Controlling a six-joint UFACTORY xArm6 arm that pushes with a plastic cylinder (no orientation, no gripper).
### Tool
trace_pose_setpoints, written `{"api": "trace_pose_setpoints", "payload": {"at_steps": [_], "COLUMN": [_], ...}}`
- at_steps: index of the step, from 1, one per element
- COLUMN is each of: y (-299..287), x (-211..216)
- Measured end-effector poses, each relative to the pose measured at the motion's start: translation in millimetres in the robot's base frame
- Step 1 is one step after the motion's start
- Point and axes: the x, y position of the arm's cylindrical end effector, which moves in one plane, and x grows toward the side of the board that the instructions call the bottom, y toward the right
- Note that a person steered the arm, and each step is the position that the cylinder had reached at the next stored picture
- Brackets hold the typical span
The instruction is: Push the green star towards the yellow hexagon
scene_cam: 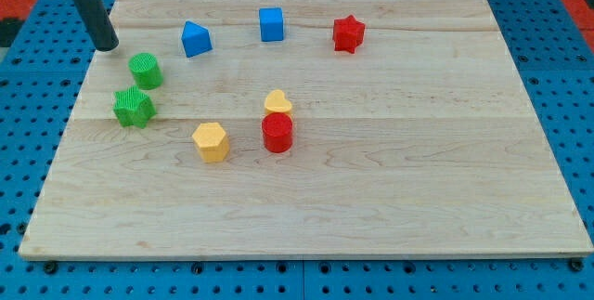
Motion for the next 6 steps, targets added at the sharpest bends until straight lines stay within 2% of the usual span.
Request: {"api": "trace_pose_setpoints", "payload": {"at_steps": [1,2,3,4,5,6], "y": [-6,-37,-15,42,91,40], "x": [0,6,69,110,127,151]}}
